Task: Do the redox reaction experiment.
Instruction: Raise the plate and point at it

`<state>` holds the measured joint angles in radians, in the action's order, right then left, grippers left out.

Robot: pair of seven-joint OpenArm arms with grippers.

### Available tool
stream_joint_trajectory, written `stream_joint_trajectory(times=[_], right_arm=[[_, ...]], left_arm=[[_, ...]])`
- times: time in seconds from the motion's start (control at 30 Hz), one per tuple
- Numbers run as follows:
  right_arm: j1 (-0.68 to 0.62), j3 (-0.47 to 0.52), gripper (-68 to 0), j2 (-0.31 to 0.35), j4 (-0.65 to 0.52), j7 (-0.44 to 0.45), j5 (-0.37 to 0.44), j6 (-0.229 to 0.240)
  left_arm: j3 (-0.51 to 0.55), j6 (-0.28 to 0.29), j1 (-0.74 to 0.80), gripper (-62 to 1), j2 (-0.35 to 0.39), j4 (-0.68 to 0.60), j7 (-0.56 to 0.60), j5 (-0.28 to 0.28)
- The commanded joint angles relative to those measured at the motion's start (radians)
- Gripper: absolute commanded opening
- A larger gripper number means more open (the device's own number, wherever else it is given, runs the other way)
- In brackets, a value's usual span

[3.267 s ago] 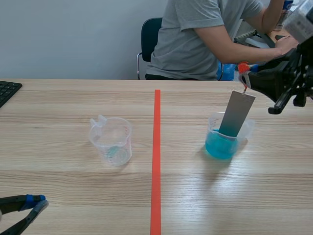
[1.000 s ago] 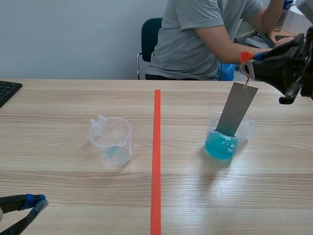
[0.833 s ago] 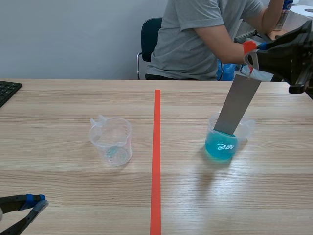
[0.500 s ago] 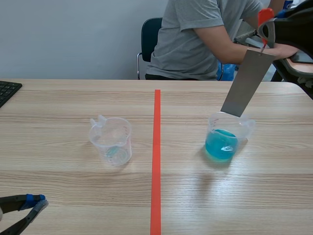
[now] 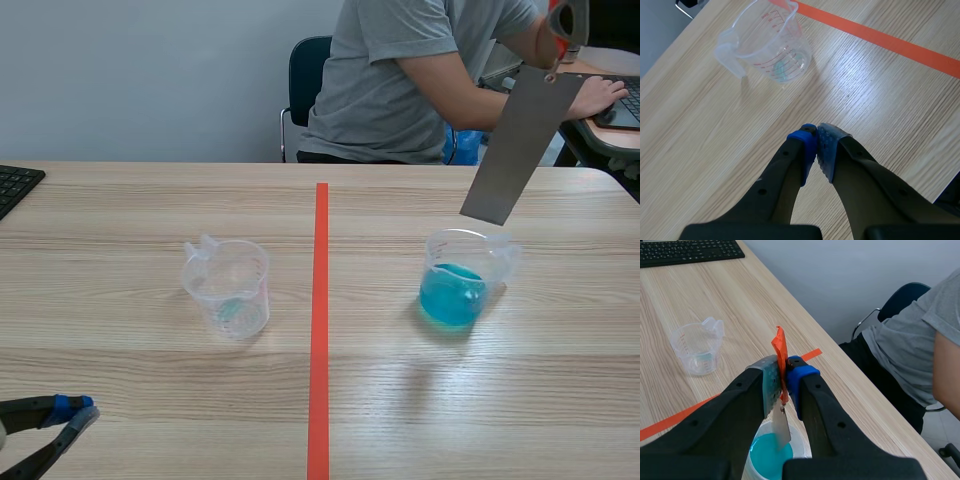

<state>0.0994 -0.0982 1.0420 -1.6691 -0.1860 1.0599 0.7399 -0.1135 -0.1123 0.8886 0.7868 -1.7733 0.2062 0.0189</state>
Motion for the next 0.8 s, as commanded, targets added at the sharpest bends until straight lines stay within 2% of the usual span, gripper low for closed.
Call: stream_joint_trajectory(times=[0.0, 0.4, 0.63, 0.77], right_arm=[[0.017, 0.021, -66.9, 0.013, -0.008, 0.011, 0.011, 0.006], [0.017, 0.021, -66.9, 0.013, -0.008, 0.011, 0.011, 0.006], [0.017, 0.021, -66.9, 0.013, -0.008, 0.011, 0.01, 0.006], [0.017, 0.021, -66.9, 0.013, -0.008, 0.01, 0.01, 0.006]], left_arm=[[-0.006, -0.005, 0.0, -57.8, -0.005, -0.006, 0.01, 0.0], [-0.006, -0.005, 0.0, -57.7, 0.009, -0.006, 0.016, 0.008], [-0.006, -0.005, -0.013, -57.8, 0.068, -0.008, 0.143, 0.007], [-0.006, 0.005, -0.056, -57.8, 0.08, -0.009, 0.165, -0.001]])
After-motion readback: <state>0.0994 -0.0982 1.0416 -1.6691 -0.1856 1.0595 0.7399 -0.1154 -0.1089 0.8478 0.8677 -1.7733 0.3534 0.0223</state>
